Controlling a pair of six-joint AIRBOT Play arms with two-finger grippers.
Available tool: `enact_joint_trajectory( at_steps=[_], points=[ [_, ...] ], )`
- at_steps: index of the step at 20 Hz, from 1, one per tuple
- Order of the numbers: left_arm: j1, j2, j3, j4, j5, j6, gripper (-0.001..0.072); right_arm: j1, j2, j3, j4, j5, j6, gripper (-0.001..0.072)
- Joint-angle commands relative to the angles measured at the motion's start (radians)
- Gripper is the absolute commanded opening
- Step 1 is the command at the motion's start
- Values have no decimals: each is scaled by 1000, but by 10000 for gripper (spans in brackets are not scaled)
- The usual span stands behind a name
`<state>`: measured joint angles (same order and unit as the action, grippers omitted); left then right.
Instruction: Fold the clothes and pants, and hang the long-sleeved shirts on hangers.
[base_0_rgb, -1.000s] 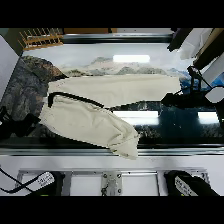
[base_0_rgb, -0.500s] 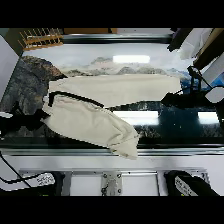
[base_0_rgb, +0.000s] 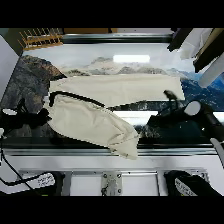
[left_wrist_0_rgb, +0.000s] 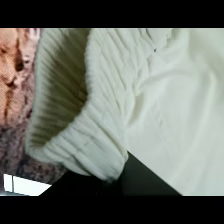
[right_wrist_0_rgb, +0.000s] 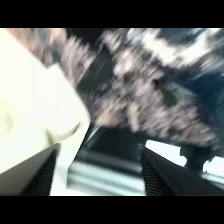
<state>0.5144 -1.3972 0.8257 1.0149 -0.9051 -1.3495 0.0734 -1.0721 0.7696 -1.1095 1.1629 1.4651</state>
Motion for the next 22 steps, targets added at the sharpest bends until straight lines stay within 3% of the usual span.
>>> enact_joint_trajectory(
  at_steps=[1, 5, 6, 7, 9, 10, 15, 22],
  points=[
    [-2, 33, 1, 13, -3, 1, 20, 145, -34, -136, 68, -53, 1, 671],
    [-2, 33, 1, 12, -13, 1, 20, 222, -142, -141, 123, -193, 12, 666],
    [-2, 33, 1, 11, -13, 1, 20, 221, -166, -139, 147, -202, 11, 621],
    [-2, 33, 1, 11, -13, 1, 20, 221, -181, -137, 153, -200, 3, 508],
    [-2, 33, 2, 11, -20, 1, 20, 221, -187, -128, 137, -196, 0, 147],
    [-2, 33, 9, 11, -34, 2, 20, 220, -180, -112, 109, -189, 0, 7],
    [-3, 82, 110, 10, -118, 19, 20, 121, -81, 167, -273, 9, 68, 11],
    [-14, 220, 136, 13, -143, 35, 20, -85, 24, 546, -346, 5, 68, 10]
  ],
)
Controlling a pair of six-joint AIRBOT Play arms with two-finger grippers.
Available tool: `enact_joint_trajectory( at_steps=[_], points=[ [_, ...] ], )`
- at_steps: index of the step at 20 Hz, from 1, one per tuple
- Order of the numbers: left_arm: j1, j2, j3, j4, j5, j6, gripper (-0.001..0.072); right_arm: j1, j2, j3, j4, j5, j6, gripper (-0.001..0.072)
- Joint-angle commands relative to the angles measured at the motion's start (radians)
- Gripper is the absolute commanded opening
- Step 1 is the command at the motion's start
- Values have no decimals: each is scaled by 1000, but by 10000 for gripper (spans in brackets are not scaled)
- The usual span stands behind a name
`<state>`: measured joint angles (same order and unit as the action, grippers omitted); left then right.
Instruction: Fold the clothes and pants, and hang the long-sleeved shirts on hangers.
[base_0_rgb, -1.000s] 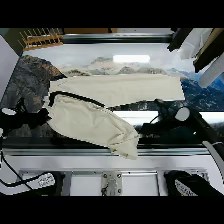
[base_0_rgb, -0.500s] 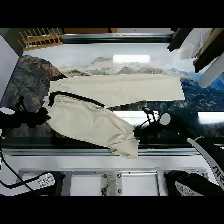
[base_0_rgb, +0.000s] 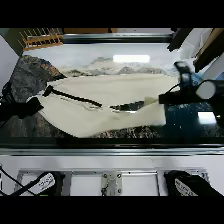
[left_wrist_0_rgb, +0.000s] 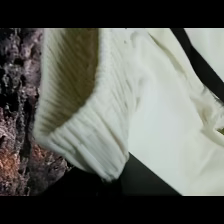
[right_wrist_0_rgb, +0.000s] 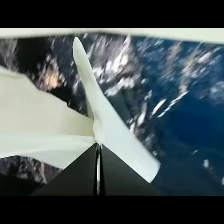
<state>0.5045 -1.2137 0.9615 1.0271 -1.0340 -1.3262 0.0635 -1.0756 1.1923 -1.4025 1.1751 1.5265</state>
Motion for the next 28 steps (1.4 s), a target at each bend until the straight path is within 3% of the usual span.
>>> enact_joint_trajectory(
  at_steps=[1, 7, 8, 9, 10, 12, 17, 22, 28],
  points=[
    [-10, 36, -9, 0, -14, 13, 20, -92, 28, 129, -52, -15, 7, 10],
    [-74, 36, -103, 0, 23, 13, 20, -87, -10, 45, 14, 19, 7, 34],
    [-77, 36, -117, 2, 23, 13, 20, -87, -10, 10, 10, 43, 7, 201],
    [-77, 36, -127, 1, 23, 13, 20, -91, -9, -29, -2, 63, 8, 435],
    [-77, 36, -138, 1, 23, 13, 20, -94, -6, -73, -32, 67, 35, 484],
    [-77, 36, -162, 1, 23, 13, 20, -99, -10, -137, -81, 60, 91, 484],
    [-77, 36, -188, -1, 32, 13, 20, -66, -114, -114, -87, 31, 97, 469],
    [-77, 36, -188, 0, 41, 13, 20, 24, -283, 172, -99, 55, 102, 467],
    [-77, 36, -188, 0, 43, 23, 20, 200, -594, 489, -264, 266, 128, 468]
  ],
)
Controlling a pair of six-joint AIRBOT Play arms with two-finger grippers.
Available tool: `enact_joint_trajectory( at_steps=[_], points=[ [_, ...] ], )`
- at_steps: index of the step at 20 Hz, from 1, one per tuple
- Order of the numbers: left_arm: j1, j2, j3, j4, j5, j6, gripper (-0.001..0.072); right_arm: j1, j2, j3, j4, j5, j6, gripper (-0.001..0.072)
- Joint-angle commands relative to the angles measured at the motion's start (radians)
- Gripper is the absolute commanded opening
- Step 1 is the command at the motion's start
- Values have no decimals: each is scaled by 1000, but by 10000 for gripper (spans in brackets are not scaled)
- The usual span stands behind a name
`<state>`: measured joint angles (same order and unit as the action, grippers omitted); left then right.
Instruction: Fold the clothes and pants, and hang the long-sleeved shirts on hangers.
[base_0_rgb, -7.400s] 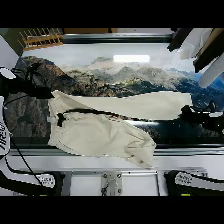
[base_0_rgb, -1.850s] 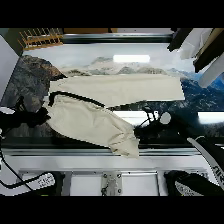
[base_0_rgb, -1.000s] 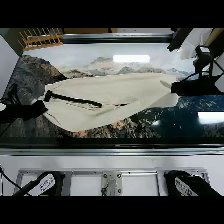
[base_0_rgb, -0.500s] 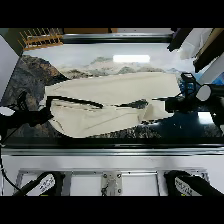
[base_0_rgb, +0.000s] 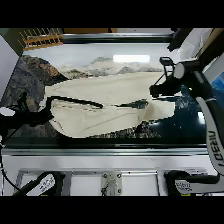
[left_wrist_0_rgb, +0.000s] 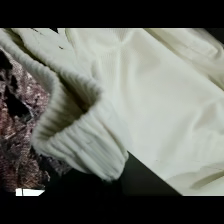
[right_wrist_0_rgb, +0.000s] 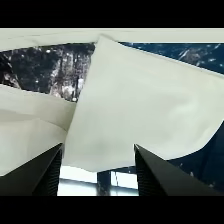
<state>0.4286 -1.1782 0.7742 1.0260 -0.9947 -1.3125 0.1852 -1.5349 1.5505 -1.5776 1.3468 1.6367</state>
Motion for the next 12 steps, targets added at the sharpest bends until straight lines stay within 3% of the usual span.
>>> enact_joint_trajectory(
  at_steps=[1, 7, 10, 11, 12],
  points=[
    [-1, 1, 0, 1, 3, 16, 20, 104, -174, 157, -105, 104, 19, 468],
    [-1, 1, 0, 2, 3, 26, 20, 174, -295, 185, -311, 295, 39, 468],
    [-1, 1, 0, 2, 3, 26, 20, 175, -310, 185, -369, 319, 40, 468],
    [-1, 1, 0, 2, 3, 27, 20, 175, -308, 185, -395, 323, 39, 427],
    [-1, 1, 0, 2, 3, 27, 20, 172, -306, 184, -406, 330, 26, 235]
  ],
)
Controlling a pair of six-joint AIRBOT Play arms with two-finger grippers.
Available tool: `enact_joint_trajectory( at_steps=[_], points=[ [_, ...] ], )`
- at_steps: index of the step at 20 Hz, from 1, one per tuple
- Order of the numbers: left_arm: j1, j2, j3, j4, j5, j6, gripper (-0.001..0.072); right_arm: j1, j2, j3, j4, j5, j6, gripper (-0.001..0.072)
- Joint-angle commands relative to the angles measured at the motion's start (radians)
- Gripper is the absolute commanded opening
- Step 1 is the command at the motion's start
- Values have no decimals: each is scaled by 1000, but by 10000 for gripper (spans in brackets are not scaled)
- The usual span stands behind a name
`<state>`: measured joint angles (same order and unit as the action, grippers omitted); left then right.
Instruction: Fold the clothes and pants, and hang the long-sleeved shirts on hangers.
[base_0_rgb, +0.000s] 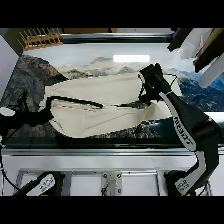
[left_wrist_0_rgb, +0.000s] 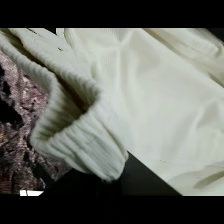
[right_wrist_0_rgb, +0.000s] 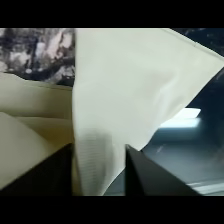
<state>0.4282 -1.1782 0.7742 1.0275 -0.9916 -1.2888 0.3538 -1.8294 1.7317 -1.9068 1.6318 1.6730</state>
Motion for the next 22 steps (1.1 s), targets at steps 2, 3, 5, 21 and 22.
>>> enact_joint_trajectory(
  at_steps=[2, 3, 5, 21, 22],
  points=[
    [0, 1, 0, 1, 0, 22, 20, -8, 8, -1, -72, 39, -20, 12],
    [1, 1, 0, 2, 0, 22, 20, -18, 32, -9, -71, 19, -8, 13],
    [16, 1, 0, 0, -3, 22, 20, -47, 122, -54, -61, -18, 8, 12],
    [-82, 12, 270, -89, 66, 16, 20, -576, 661, -540, 451, -534, 197, 10],
    [-102, -39, 364, -89, 78, 0, 20, -578, 608, -467, 484, -552, 197, 11]
  ],
)
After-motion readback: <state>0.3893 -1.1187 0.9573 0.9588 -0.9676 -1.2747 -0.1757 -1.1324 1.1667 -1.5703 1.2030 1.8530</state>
